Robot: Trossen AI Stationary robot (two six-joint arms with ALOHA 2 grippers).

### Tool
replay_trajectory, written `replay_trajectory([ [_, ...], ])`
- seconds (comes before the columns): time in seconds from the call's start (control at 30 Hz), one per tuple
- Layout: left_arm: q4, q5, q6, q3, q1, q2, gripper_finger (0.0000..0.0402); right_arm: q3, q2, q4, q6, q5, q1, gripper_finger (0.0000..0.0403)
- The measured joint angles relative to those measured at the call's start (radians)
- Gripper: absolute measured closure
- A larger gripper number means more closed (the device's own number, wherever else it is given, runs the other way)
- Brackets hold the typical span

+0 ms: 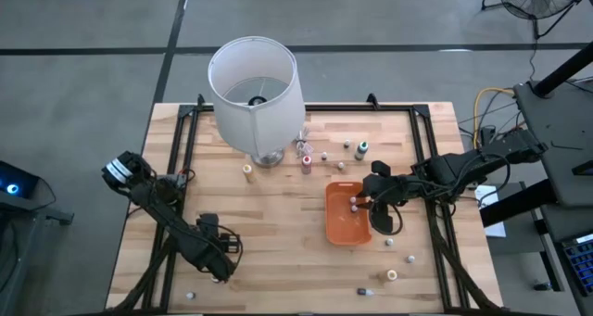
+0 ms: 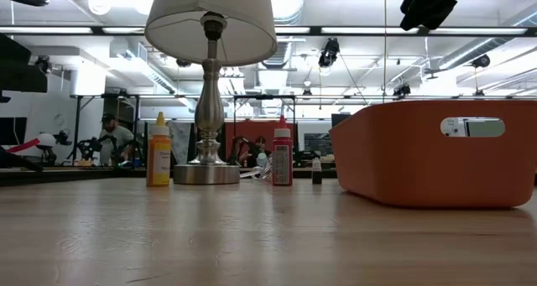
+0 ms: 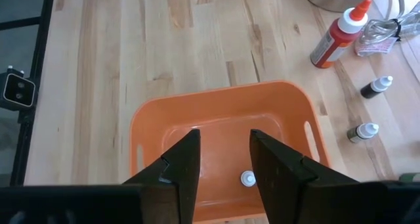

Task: Pick & Place food coloring
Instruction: Move the small food coloring bottle from the left to the center of the table

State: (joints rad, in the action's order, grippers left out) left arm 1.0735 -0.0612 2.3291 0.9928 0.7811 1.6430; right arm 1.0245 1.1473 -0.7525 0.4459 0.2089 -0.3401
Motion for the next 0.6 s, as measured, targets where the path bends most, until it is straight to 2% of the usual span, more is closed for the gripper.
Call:
replay_trajectory([
  [0.6, -0.045, -0.002, -0.029, -0.053, 0.007, 0.001, 0.0204, 0.0, 0.0, 0.0, -0.001, 0.001, 0.0, 0.029],
])
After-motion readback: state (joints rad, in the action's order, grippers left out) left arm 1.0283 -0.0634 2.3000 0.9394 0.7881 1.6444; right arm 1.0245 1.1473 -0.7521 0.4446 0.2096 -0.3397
